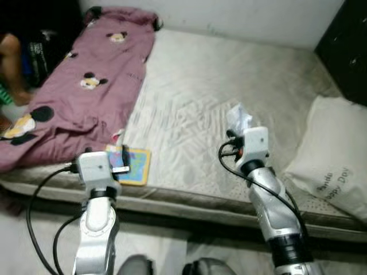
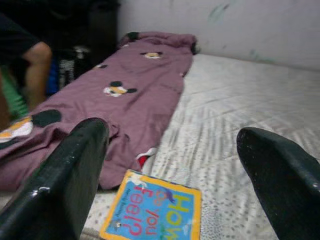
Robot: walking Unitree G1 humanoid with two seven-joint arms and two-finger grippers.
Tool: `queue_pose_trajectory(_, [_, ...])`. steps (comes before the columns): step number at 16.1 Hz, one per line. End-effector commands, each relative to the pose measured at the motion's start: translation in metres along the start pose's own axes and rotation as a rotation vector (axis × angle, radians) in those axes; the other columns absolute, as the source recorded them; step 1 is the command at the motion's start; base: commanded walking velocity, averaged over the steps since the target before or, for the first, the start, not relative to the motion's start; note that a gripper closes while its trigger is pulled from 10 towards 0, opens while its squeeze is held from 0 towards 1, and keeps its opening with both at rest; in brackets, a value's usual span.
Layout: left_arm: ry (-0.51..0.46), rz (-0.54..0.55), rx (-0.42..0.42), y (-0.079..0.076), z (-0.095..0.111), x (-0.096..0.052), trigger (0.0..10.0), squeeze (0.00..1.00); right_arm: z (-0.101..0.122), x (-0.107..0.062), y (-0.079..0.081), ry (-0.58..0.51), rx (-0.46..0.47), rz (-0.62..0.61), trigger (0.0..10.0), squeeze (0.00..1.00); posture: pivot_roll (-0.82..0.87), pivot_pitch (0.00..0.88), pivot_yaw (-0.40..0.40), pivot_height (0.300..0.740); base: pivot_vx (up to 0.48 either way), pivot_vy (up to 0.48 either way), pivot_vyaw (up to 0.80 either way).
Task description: Clean up the room
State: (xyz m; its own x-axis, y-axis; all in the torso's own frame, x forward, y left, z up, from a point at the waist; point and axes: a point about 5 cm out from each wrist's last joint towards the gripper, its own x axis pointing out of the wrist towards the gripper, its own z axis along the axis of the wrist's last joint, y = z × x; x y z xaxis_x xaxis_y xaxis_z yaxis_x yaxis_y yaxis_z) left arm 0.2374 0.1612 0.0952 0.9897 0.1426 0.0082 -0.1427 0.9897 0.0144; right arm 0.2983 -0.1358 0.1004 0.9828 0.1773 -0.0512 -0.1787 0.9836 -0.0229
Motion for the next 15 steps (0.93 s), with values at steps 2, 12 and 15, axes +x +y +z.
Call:
queue_pose_trajectory(2, [-0.017,-0.011,-0.03,0.001,0.0039,-0.0013,10.0,0.0,0.0044,0.0018,0.0018,-0.014,0.003,0.012,10.0,0.0,0.01,0.04,-0.083,0.74,0.0,0.0,0.0])
queue_pose_trajectory(12, [-0.022,-0.038,-0.064,0.0009,0.0053,-0.0022,10.0,0.0,0.0047,0.0019,0.0018,-0.015,-0.001,0.017,10.0,0.0,0.0,0.046,-0.081,0.74,0.221,0.0,-0.3])
queue_pose_trajectory(15, [-0.02,-0.036,-0.059,0.0014,0.0051,-0.002,10.0,0.0,0.0047,0.0019,0.0019,-0.016,-0.002,0.015,10.0,0.0,0.01,0.047,-0.08,0.74,0.287,0.0,0.0])
